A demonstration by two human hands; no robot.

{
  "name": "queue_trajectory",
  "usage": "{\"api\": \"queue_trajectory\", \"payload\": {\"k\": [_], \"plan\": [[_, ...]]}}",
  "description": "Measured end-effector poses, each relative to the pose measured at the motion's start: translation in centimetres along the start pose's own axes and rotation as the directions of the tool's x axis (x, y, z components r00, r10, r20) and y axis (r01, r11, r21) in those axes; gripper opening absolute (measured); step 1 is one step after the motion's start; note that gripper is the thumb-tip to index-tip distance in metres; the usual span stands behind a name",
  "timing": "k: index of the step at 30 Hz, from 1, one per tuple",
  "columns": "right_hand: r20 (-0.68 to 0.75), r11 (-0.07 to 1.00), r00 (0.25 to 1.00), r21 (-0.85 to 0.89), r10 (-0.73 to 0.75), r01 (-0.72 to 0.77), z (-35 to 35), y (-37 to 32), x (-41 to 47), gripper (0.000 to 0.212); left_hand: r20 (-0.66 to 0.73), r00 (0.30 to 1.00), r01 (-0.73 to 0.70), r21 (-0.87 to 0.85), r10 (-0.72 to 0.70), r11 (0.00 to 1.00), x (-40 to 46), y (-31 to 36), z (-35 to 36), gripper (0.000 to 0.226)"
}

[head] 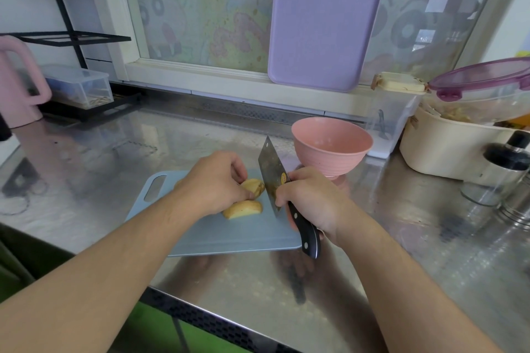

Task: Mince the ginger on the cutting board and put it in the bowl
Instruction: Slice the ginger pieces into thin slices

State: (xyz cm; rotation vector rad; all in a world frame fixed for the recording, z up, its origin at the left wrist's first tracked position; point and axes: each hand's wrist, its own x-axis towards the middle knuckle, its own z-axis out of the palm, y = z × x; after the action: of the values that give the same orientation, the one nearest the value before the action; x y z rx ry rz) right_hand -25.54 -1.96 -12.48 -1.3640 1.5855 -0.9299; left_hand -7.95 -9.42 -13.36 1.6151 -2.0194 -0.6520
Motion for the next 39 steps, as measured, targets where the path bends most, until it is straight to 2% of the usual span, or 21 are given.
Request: {"api": "queue_trajectory", "payload": {"k": [4,7,15,21,25,28,33,39], "plan": [[-0.002,1.0,1.0,-0.006,0.008,-0.008,-0.1,0.0,-0.1,0.009,0.053,0.999,-0.003,-0.023,0.004,1.0,0.3,-0.4,0.1,0.047],[-0.003,1.0,1.0,-0.009,0.012,-0.012,-0.2,-0.1,-0.1,0.012,0.08,0.996,-0.03,-0.008,0.03,1.0,0.5,-0.6,0.1,0.035],[-0.002,1.0,1.0,-0.01,0.008,-0.008,-0.2,0.0,-0.1,0.012,0.033,0.997,-0.065,-0.009,0.066,0.998,0.4,-0.5,0.4,0.016],[-0.007,1.0,1.0,-0.013,0.009,-0.009,-0.2,0.0,-0.1,0.011,0.062,0.998,-0.015,-0.069,0.019,0.997,0.8,-0.1,0.5,0.02],[-0.003,1.0,1.0,-0.019,0.012,-0.012,-0.2,-0.1,-0.1,0.012,0.048,0.999,-0.019,-0.111,0.025,0.994,0.8,-0.3,0.4,0.024],[-0.006,1.0,1.0,-0.015,0.01,-0.01,-0.2,-0.1,-0.1,0.015,0.097,0.994,-0.028,-0.14,0.042,0.99,0.6,-0.6,-0.1,0.028],[-0.007,1.0,1.0,-0.015,0.002,-0.002,-0.1,0.0,-0.2,0.013,0.065,0.995,-0.062,-0.166,0.074,0.984,0.3,-0.9,-0.2,0.017],[0.0,1.0,1.0,-0.017,0.0,0.0,-0.1,0.0,0.0,0.007,0.17,0.981,-0.063,-0.171,0.093,0.983,0.5,-0.7,-0.6,0.036]]}}
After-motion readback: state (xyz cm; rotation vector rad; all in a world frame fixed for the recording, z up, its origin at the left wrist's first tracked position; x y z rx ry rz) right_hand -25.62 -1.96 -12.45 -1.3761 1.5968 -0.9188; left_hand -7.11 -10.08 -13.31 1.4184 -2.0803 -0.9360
